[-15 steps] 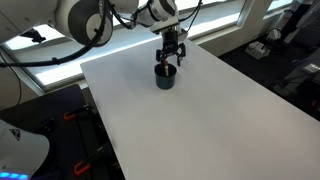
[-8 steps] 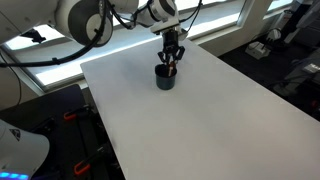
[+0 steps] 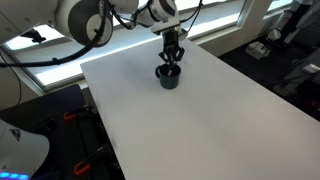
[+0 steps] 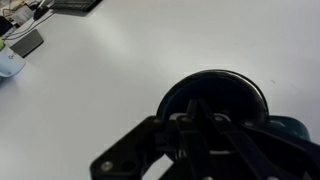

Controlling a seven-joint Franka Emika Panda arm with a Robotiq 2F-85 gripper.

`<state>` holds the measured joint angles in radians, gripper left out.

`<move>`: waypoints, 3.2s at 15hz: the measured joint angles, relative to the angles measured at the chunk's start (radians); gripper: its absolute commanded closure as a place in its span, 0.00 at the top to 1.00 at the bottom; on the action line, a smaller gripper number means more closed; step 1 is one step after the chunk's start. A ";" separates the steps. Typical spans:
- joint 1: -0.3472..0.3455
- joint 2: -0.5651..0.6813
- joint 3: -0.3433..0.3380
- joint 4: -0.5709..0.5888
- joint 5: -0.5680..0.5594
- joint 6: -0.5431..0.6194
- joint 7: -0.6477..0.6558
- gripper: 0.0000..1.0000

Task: Put the marker on the table

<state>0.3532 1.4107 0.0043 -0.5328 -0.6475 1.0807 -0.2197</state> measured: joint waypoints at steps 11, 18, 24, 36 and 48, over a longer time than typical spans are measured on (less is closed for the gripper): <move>0.017 0.000 -0.001 0.014 -0.082 0.020 -0.015 1.00; 0.019 0.000 -0.001 0.014 -0.098 0.047 -0.039 1.00; 0.009 0.000 -0.001 0.014 -0.100 0.075 -0.095 0.77; -0.003 0.000 -0.001 0.014 -0.100 0.093 -0.113 0.89; -0.033 0.006 0.015 0.014 -0.051 0.055 -0.113 0.64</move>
<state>0.3205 1.4167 0.0191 -0.5188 -0.6985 1.1362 -0.3323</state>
